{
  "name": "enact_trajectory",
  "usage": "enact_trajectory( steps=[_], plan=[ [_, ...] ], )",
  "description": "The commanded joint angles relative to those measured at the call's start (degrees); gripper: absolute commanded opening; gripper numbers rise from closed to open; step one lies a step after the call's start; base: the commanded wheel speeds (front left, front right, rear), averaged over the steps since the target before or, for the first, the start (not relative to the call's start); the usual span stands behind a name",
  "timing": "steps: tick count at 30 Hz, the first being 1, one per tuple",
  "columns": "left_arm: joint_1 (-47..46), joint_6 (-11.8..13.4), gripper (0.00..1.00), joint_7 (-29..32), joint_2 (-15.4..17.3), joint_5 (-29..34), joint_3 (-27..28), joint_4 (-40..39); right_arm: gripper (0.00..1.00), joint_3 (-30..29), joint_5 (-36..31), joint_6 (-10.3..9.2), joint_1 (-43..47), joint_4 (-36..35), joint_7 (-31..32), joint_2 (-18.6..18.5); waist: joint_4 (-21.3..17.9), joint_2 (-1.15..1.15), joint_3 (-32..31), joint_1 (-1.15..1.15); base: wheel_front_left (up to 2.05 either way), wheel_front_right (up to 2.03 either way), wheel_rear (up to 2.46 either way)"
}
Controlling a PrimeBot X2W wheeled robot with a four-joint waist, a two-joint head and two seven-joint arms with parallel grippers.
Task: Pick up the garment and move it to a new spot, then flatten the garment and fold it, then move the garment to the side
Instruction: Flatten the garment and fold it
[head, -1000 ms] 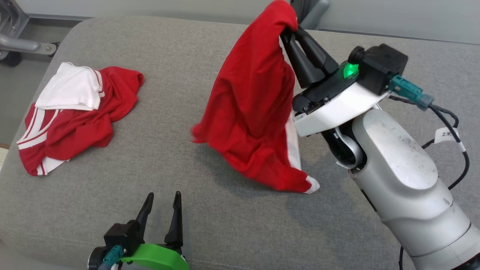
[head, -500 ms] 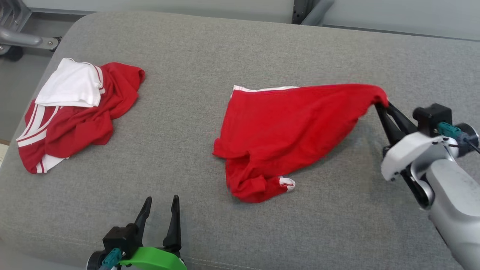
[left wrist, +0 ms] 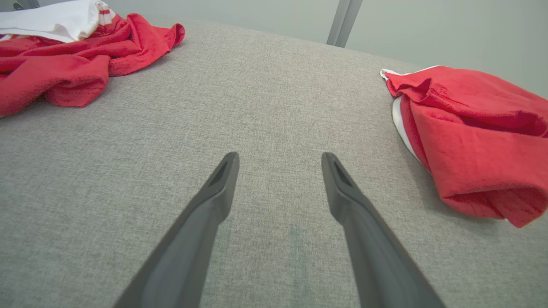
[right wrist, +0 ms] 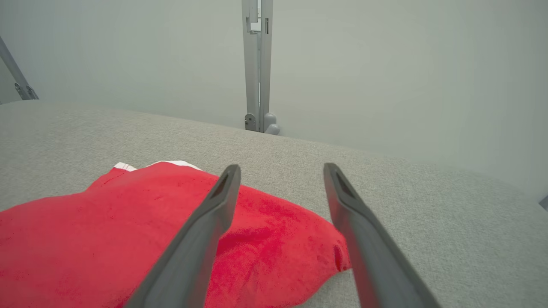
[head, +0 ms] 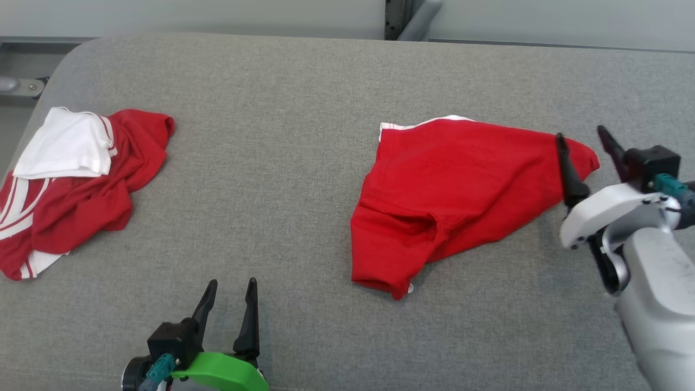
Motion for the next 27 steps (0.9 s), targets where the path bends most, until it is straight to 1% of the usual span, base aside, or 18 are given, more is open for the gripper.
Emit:
enact_trajectory(
  steps=[1, 4, 7, 11, 12, 15, 19, 22, 25, 27],
  plan=[
    [0.13, -0.45, 1.00, -0.03, 0.17, 0.48, 0.09, 0.24, 1.00, 1.09, -0.44, -0.10, 2.31, -2.67, -0.02, 1.89, -0.69, 0.00, -0.68, 0.00, 0.00, 0.00, 0.00],
    [0.28, -0.66, 1.00, -0.03, 0.17, 0.31, -0.29, 0.42, 1.00, 4.71, 0.52, -0.10, 5.32, -6.22, -0.01, 4.65, -1.09, 0.00, -1.12, 0.00, 0.00, 0.00, 0.00],
    [0.19, -0.77, 1.00, -0.03, 0.17, 0.15, -0.77, 0.69, 1.00, 9.49, 2.64, -0.10, 7.63, -8.12, -0.02, 5.93, -1.20, 0.00, -1.54, 0.00, 0.00, 0.00, 0.00],
    [0.74, -0.91, 1.00, -0.03, 0.18, 0.03, -1.29, 0.96, 1.00, 16.37, 5.02, -0.10, 8.55, -9.83, -0.01, 5.87, -1.19, 0.00, -1.99, 0.00, 0.00, 0.00, 0.00],
    [0.74, -0.91, 1.00, -0.03, 0.18, 0.03, -1.29, 0.96, 1.00, 16.37, 5.02, -0.10, 8.55, -9.83, -0.01, 5.87, -1.19, 0.00, -1.99, 0.00, 0.00, 0.00, 0.00],
    [1.00, -1.11, 1.00, -0.03, 0.18, -0.15, -1.77, 1.42, 1.00, 20.84, 6.21, -0.10, 7.02, -10.11, -0.01, 5.45, -0.54, 0.00, -2.10, 0.00, 0.00, 0.00, 0.00],
    [1.33, -0.97, 1.00, -0.02, 0.18, -0.50, -2.37, 1.79, 1.00, 26.68, 7.20, -0.10, 4.67, -7.84, 0.20, 5.08, 0.99, 0.00, -2.22, 0.00, 0.00, 0.00, 0.00],
    [1.54, -0.89, 1.00, -0.03, 0.18, -0.83, -2.47, 2.03, 1.00, 30.30, 6.47, -0.10, 1.89, -5.41, 0.80, 4.83, 2.13, 0.00, -2.02, 0.00, 0.00, 0.00, 0.00],
    [1.53, -0.69, 1.00, -0.02, 0.16, -1.18, -2.69, 2.03, 1.00, 32.42, 4.55, -0.10, -0.99, -1.95, 1.59, 4.42, 3.26, 0.00, -1.72, 0.00, 0.00, 0.00, 0.00],
    [1.58, -0.61, 1.00, -0.02, 0.17, -1.46, -2.80, 1.98, 1.00, 33.46, 3.81, -0.10, -2.42, 0.40, 2.57, 4.91, 3.89, 0.00, -1.44, 0.00, 0.00, 0.00, 0.00]
  ],
)
